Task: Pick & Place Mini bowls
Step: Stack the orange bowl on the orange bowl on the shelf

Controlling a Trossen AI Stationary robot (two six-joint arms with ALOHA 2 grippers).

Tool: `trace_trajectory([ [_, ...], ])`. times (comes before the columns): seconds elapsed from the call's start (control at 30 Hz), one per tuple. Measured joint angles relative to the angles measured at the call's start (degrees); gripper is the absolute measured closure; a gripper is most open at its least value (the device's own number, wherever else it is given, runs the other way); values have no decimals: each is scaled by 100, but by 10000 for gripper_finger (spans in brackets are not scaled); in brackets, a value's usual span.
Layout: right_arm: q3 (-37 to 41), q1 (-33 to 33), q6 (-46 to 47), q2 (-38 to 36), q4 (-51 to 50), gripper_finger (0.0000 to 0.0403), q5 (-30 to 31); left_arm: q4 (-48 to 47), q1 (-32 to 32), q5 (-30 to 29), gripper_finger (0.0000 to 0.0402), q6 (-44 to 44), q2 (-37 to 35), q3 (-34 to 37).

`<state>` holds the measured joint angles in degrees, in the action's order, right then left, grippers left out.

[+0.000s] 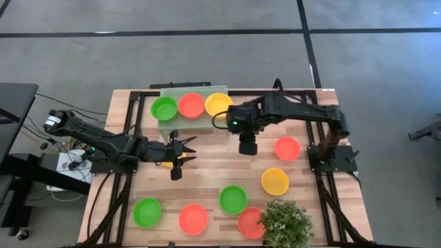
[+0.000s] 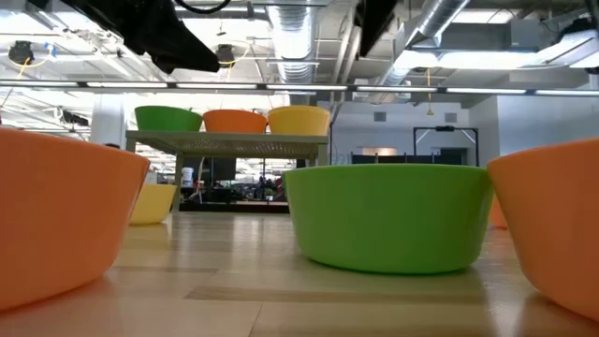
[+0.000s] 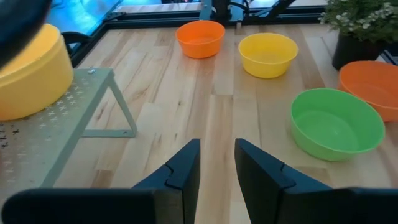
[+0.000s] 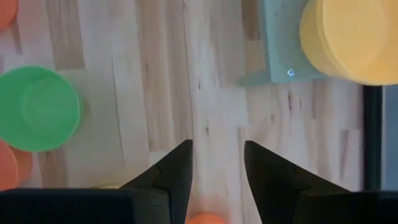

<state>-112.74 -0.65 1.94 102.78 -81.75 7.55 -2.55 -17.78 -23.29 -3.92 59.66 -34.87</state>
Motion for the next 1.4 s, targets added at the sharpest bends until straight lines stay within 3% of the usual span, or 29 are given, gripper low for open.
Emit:
trace_trajectory([
  [0.13,1720,31,546,-920,1145,262,-19,0,-160,7,300,-99,0,0],
  [0.3,3770,44,2075,-1948,2014,262,-85,2,-255,12,300,-122,0,0],
  [0.47,5098,183,4402,-2534,2013,261,-310,6,-180,-1,300,-114,0,0],
  [0.63,6060,337,5675,-2662,2100,265,-271,50,-85,-6,300,-110,0,0],
  [0.8,6633,364,6275,-2662,2483,268,-256,77,-41,-6,300,-109,-1,0],
  [1.03,6663,363,6237,-2662,2975,269,-168,114,-43,-6,300,-109,-2,0],
  [1.4,6663,348,6394,-2269,2760,269,100,133,-43,-6,300,-107,-2,0],
])
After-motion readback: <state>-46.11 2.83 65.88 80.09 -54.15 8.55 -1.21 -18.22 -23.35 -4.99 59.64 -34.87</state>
